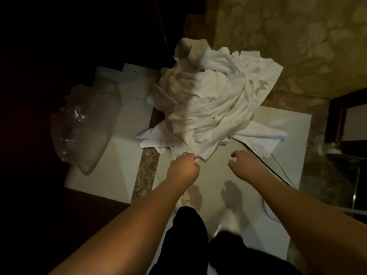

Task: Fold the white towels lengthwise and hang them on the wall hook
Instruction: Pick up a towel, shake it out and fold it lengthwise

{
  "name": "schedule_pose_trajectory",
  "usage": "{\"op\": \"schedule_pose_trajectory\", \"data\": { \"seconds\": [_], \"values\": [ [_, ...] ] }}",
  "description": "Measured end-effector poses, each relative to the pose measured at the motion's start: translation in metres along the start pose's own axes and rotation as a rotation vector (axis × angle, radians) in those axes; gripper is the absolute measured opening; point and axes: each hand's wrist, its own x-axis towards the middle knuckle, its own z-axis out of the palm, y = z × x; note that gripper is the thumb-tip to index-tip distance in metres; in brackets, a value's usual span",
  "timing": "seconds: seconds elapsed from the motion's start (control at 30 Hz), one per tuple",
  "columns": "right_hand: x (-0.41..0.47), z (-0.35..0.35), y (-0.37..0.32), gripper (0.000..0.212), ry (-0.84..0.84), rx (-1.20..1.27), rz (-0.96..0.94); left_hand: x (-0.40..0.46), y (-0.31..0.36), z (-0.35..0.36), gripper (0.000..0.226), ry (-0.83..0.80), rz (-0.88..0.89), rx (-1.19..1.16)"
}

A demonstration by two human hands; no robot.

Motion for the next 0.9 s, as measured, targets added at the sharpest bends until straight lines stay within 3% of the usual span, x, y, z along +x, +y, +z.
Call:
{"op": "schedule_pose_trajectory", "data": {
  "seconds": [0.3, 0.6, 0.67, 0.8, 0.9],
  "values": [
    [0.158, -0.046, 0.000, 0.037, 0.058, -0.111, -0.114, 0.160, 0.010, -0.007, 0.032, 0.011, -0.058, -0.032],
    [0.259, -0.079, -0.010, 0.050, 0.290, -0.074, -0.406, 0.289, 0.041, -0.002, 0.049, 0.240, -0.040, 0.039],
    [0.276, -0.083, -0.020, 0.049, 0.300, -0.046, -0.420, 0.302, 0.037, -0.002, 0.041, 0.230, -0.026, 0.044],
    [0.296, -0.082, -0.028, 0.041, 0.131, -0.177, -0.396, 0.315, 0.024, -0.003, 0.024, 0.175, -0.037, 0.071],
    [0.291, -0.075, -0.026, 0.029, 0.130, -0.354, -0.378, 0.312, 0.023, -0.001, 0.022, 0.019, -0.079, 0.023]
  ]
}}
